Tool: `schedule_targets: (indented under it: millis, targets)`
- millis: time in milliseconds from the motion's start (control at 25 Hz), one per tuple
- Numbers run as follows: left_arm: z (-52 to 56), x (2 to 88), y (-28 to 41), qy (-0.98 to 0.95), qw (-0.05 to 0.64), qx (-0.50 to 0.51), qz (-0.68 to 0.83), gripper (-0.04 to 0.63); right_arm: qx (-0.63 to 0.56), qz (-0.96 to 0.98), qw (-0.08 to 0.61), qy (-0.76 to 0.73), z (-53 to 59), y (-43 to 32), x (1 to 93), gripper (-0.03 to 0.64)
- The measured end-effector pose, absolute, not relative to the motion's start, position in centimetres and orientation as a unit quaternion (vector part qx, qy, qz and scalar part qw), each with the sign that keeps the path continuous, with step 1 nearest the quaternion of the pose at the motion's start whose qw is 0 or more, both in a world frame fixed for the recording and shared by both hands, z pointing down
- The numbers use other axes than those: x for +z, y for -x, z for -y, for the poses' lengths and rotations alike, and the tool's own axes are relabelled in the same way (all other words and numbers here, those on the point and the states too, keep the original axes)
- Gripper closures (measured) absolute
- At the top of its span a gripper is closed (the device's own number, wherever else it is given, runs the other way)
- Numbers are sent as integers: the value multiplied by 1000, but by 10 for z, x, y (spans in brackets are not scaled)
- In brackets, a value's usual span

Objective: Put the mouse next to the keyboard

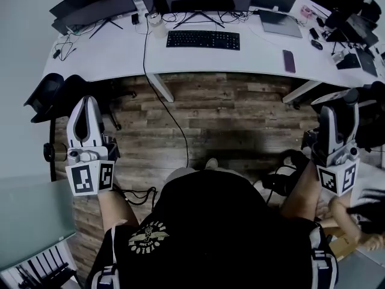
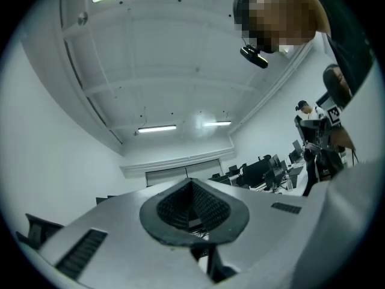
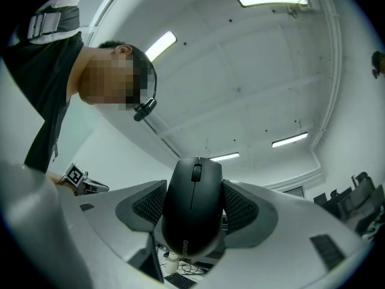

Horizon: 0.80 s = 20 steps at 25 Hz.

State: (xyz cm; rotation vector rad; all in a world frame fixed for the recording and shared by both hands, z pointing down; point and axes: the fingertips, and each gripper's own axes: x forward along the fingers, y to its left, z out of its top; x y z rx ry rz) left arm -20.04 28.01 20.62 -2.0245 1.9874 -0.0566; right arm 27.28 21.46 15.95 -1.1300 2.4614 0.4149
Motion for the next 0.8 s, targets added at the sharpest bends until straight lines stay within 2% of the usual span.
schedule_targets:
  millis: [800]
  targets:
    - [-197,219,200,740,147,-11,-656,594,148,-861,194,446,-174,-278,168,325]
